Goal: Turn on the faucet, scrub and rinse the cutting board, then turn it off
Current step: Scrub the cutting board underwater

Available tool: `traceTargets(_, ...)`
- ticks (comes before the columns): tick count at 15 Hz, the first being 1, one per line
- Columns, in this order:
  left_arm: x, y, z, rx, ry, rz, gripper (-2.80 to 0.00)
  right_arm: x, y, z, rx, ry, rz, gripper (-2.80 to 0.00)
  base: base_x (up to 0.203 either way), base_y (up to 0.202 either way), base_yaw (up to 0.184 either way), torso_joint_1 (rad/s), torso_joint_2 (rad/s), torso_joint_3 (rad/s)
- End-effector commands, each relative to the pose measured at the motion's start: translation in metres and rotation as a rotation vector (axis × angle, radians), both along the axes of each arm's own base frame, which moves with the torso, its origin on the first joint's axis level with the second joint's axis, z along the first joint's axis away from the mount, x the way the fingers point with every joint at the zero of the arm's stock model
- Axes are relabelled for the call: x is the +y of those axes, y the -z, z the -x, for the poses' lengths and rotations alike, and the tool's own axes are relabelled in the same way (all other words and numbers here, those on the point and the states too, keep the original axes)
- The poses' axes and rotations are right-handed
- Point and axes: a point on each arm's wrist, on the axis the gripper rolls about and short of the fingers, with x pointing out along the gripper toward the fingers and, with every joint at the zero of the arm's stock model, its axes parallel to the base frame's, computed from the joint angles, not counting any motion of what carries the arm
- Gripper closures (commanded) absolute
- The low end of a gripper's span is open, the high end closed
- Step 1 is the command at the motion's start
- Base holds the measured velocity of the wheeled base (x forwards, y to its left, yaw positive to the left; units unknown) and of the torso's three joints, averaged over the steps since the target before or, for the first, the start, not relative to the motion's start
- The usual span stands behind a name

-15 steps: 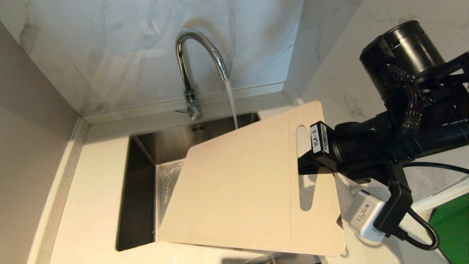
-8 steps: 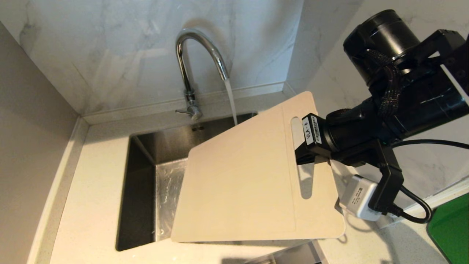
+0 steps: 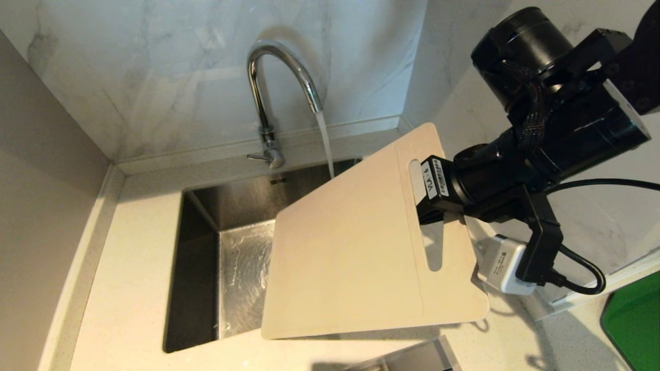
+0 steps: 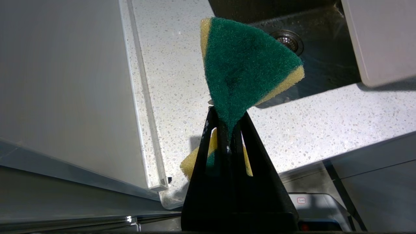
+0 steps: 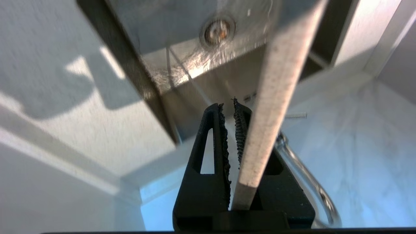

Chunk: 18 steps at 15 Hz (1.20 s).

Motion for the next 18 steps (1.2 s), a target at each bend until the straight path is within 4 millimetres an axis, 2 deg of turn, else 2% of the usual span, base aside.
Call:
traceTargets(1,0.000,0.000,0.000,0.000,0.000,0.000,0.00,0.001,-0.002,-0.003,-0.017,-0.006,0.009,0.00,0.000,0.000,0.000,0.000,0.00,0.000)
traceTargets(7,0.000,0.000,0.000,0.000,0.000,0.000,0.00,0.007,-0.004,-0.024,-0.041,-0.004,-0.005,0.00,0.000,0.000,0.000,0.000,0.00,0.000)
traceTargets(12,0.000,0.000,0.000,0.000,0.000,0.000,0.00,-0.001,-0.003,-0.028,-0.034,0.006,-0.026,0.00,0.000,0.000,0.000,0.000,0.00,0.000)
traceTargets(18,0.000,0.000,0.000,0.000,0.000,0.000,0.00,0.005,0.006,-0.041,-0.025,-0.010,-0.036,0.00,0.000,0.000,0.000,0.000,0.00,0.000)
